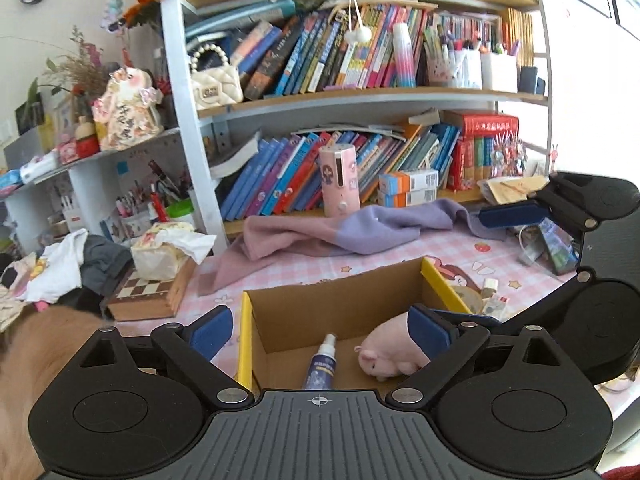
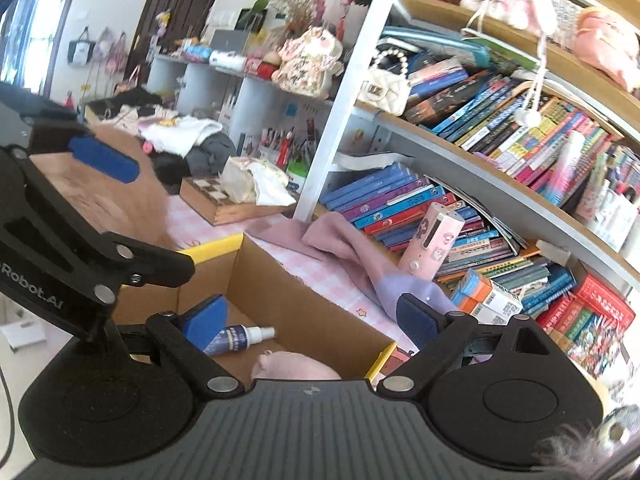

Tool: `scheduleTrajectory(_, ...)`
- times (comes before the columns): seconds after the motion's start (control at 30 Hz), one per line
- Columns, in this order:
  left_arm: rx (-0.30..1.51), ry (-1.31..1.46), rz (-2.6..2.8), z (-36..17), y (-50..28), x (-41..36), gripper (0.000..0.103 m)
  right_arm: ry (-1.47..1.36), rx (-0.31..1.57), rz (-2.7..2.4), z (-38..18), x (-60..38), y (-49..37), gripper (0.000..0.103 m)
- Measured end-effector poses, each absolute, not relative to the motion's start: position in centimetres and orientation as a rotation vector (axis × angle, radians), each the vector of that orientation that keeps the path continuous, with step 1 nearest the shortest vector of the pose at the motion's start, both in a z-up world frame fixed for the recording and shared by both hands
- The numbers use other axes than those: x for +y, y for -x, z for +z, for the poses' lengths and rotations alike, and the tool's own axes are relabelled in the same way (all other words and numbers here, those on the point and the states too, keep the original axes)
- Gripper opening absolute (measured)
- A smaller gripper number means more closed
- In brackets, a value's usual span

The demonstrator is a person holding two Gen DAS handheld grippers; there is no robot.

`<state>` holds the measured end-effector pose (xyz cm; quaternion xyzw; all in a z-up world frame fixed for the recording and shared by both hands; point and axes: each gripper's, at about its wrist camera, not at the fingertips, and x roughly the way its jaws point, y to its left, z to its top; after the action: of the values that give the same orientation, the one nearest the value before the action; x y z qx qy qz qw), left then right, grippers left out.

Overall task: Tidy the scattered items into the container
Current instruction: 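Open the left tool to release the spray bottle and withdraw both tools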

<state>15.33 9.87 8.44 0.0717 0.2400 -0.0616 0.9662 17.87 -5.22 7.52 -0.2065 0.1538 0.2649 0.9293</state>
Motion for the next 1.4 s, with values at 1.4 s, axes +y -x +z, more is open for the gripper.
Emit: scheduleTrajectory(1.4, 0.653, -0.082, -0.072, 1.2, 0.0, 6.3, 0.097, 0.165, 0.617, 0.281, 1.1, -12.1, -1.1, 0.089)
